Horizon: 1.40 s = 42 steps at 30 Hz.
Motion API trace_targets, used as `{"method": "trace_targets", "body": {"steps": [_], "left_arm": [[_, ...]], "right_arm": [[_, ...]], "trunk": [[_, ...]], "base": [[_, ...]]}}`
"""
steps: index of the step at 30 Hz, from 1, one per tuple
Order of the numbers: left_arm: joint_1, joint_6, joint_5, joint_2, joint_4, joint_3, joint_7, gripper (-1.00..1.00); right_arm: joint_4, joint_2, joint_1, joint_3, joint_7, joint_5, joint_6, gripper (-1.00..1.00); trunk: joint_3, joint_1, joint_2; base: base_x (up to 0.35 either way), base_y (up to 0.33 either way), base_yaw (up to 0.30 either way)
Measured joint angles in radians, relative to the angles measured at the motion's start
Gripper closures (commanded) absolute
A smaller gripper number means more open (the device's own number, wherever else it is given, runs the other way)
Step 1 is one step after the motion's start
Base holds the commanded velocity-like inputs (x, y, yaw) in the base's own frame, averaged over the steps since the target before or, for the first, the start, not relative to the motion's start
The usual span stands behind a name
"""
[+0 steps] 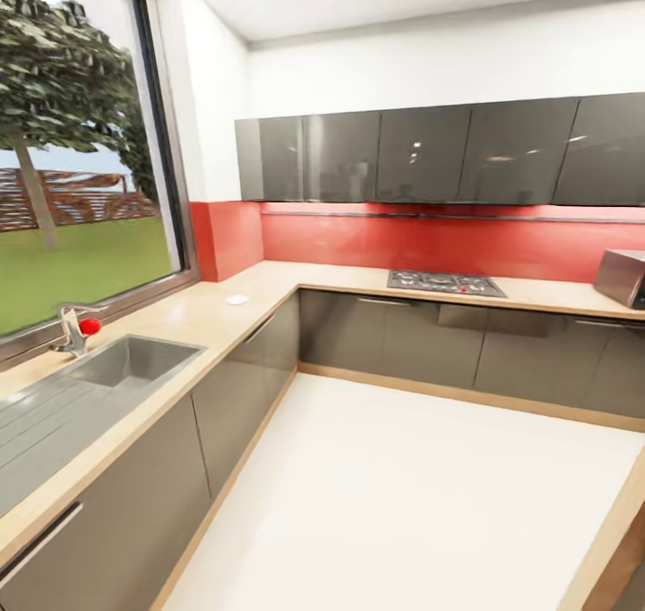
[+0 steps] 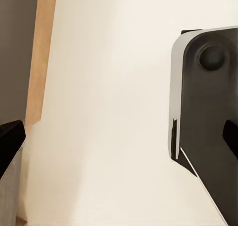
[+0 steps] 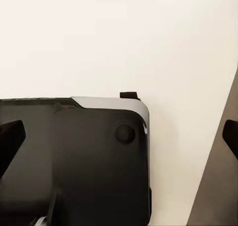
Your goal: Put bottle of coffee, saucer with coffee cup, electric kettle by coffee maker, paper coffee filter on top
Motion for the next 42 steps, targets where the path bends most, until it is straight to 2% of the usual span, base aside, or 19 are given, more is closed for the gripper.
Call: {"method": "trace_targets", "body": {"steps": [14, 27, 42], "left_arm": [[0.000, 0.000, 0.000, -0.002, -0.002, 0.000, -0.003, -1.00], [0.000, -0.003, 0.005, -0.001, -0.003, 0.003, -0.003, -1.00], [0.000, -0.007, 0.009, -0.001, -0.003, 0.006, -0.004, -1.00]], "right_arm": [[0.002, 0.001, 0.000, -0.001, -0.001, 0.000, 0.000, -1.00], [0.004, -0.001, 0.000, -0.004, -0.003, 0.000, 0.000, -1.00], [0.004, -0.001, 0.001, -0.003, -0.003, 0.000, 0.000, -1.00]], "trunk": [[0.000, 0.000, 0.000], [0.000, 0.000, 0.000], [0.000, 0.000, 0.000]], "base": [[0.339, -0.008, 0.000], [0.339, -0.118, -0.003], [0.339, -0.044, -0.249]]}}
